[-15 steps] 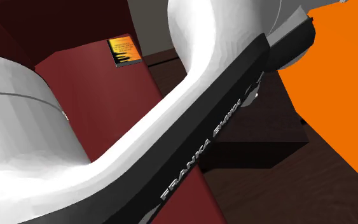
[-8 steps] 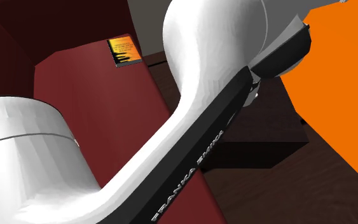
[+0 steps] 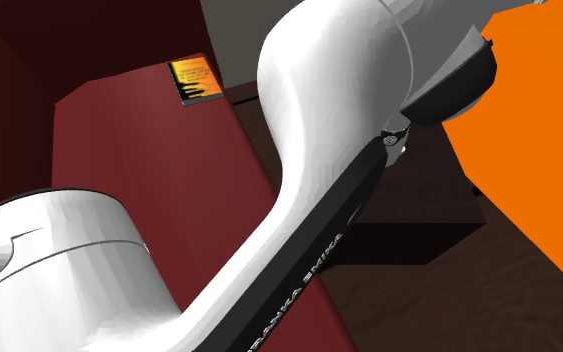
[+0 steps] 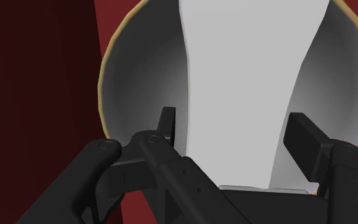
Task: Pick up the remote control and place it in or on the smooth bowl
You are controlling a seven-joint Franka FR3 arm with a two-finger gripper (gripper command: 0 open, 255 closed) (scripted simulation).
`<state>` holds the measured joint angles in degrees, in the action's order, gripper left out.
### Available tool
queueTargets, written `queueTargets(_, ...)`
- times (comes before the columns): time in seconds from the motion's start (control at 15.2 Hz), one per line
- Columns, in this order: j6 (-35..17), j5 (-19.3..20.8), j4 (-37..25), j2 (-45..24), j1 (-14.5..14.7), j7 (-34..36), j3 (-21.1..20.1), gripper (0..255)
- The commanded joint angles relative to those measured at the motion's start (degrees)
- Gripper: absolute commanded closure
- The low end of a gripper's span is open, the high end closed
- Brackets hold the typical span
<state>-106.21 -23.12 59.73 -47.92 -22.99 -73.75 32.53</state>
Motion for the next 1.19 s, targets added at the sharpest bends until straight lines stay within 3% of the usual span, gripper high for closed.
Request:
queueTargets(0.0, -0.2, 0.0, 0.2, 0.0, 0.0, 0.0, 0.0, 255)
queueTargets(0.33, -0.2, 0.0, 0.2, 0.0, 0.0, 0.0, 0.0, 255)
queueTargets(0.4, -0.3, 0.0, 0.2, 0.0, 0.0, 0.0, 0.0, 0)
queueTargets(0.73, -0.3, 0.0, 0.2, 0.0, 0.0, 0.0, 0.0, 0)
queueTargets(0.99, 6.1, 0.7, -5.3, 1.3, -0.9, 0.9, 0.4, 0)
queueTargets(1.12, 6.1, 0.7, -5.3, 1.3, -0.9, 0.9, 0.4, 0)
